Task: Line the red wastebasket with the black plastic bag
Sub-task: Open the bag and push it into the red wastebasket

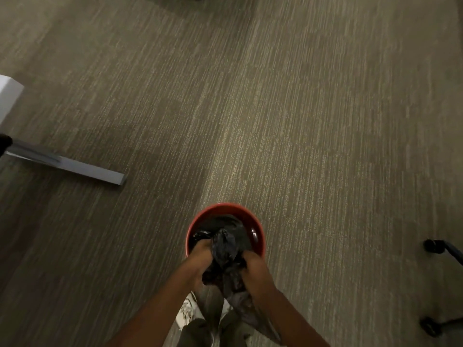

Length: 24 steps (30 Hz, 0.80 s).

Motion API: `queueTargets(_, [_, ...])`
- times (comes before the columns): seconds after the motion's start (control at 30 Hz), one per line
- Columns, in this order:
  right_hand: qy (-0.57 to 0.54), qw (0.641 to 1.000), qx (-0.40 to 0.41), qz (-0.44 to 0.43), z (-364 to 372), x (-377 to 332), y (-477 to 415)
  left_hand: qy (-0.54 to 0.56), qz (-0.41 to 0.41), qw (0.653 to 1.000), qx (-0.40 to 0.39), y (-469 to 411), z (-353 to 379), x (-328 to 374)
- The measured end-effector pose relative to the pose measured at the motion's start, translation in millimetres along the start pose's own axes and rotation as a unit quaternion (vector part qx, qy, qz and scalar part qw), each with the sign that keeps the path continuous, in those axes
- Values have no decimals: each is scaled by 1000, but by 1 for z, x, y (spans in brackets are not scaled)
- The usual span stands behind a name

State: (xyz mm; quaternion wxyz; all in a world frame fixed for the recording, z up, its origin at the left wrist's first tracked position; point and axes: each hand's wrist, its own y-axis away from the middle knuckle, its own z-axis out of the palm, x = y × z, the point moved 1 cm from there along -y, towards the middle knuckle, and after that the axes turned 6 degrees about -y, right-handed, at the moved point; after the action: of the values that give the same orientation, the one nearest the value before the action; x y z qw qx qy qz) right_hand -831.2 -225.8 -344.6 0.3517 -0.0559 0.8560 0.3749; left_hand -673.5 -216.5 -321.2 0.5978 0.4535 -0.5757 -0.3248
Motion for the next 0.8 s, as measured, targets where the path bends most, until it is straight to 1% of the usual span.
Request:
queueTargets(0.03, [-57,998,0,7,-2,4,-1,-30,27,999,-8,-7,-5,-1])
queueTargets(0.1, [-81,997,-2,0,-9,9,-3,-85,73,994,-8,-21,-16,-2])
queueTargets(0.17, [-101,994,24,19,-16,21,-8,-160,94,983,7,-35,-32,-4])
queueTargets(0.27, [-106,989,93,36,-23,41,-24,-285,120,951,6,-58,-59,-7])
queueTargets(0.37, [-79,992,93,20,-27,53,-52,-336,138,932,-23,-81,-80,-8])
queueTargets(0.4, [-62,995,82,15,-28,57,-64,-334,140,932,-36,-88,-85,-8])
queueTargets(0.5, [-18,999,41,6,-33,70,-105,-289,133,946,-63,-117,-100,-5])
queueTargets(0.6, [22,1000,4,8,-35,82,-150,-276,129,951,-55,-151,-102,-2])
queueTargets(0.63, [20,1000,4,13,-35,87,-165,-273,137,951,-39,-163,-99,0])
queueTargets(0.7, [5,999,19,31,-34,97,-192,-247,158,956,18,-186,-91,3])
queueTargets(0.73, [16,999,27,25,-32,100,-203,-216,167,961,43,-197,-87,4])
queueTargets(0.8, [-13,999,36,11,-29,105,-221,-166,183,965,88,-215,-80,5])
